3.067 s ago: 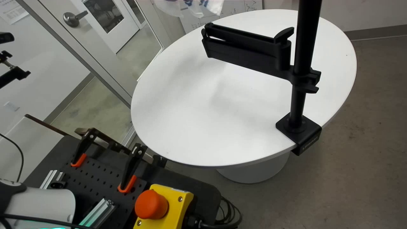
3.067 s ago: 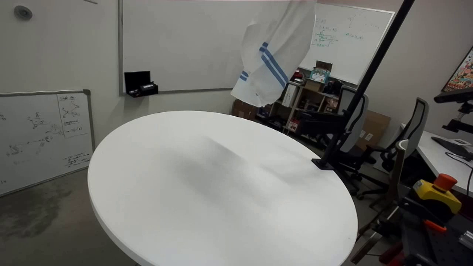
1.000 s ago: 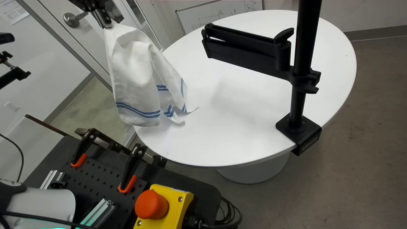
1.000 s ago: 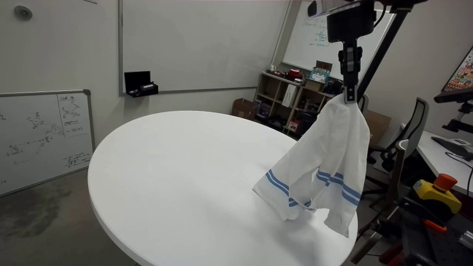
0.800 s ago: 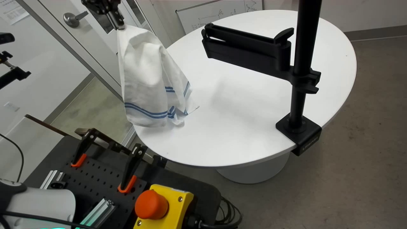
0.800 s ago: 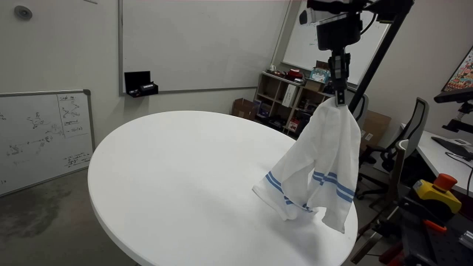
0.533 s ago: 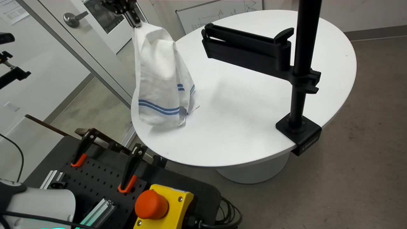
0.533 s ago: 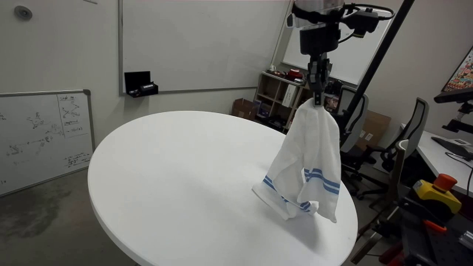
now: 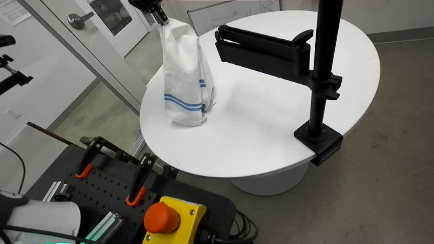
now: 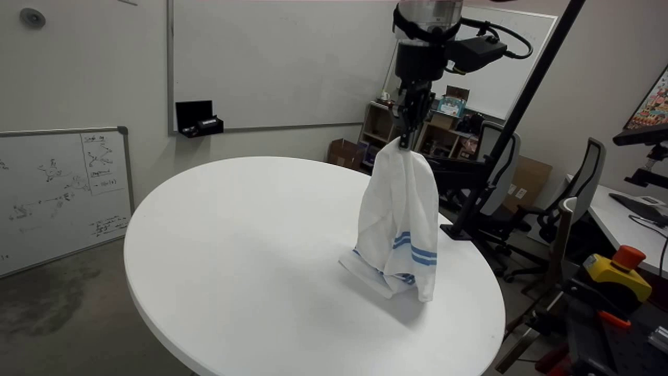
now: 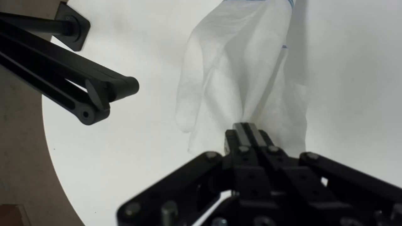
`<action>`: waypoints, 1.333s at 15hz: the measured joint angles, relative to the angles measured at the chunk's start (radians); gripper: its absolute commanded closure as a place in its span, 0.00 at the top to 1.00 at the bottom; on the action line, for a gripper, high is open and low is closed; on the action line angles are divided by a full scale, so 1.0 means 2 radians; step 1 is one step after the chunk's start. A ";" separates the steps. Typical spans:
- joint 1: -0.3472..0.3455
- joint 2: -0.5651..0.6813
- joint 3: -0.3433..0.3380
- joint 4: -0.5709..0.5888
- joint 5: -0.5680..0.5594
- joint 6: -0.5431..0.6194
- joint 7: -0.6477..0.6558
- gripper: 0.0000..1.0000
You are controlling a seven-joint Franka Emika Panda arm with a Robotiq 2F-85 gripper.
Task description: Pick up the towel and place it on the table
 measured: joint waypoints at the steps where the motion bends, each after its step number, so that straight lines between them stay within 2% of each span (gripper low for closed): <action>1: 0.002 0.002 -0.002 -0.001 -0.003 0.007 0.009 0.41; 5: 0.010 0.008 -0.008 -0.001 -0.016 0.019 0.036 0.72; 9: 0.014 0.010 -0.012 -0.002 -0.018 0.023 0.049 0.99; 12: 0.015 0.008 -0.012 -0.002 -0.012 0.024 0.053 1.00; 16: 0.015 -0.008 -0.010 -0.002 0.032 0.024 0.048 1.00; 20: 0.014 -0.016 -0.010 -0.004 0.039 0.024 0.048 1.00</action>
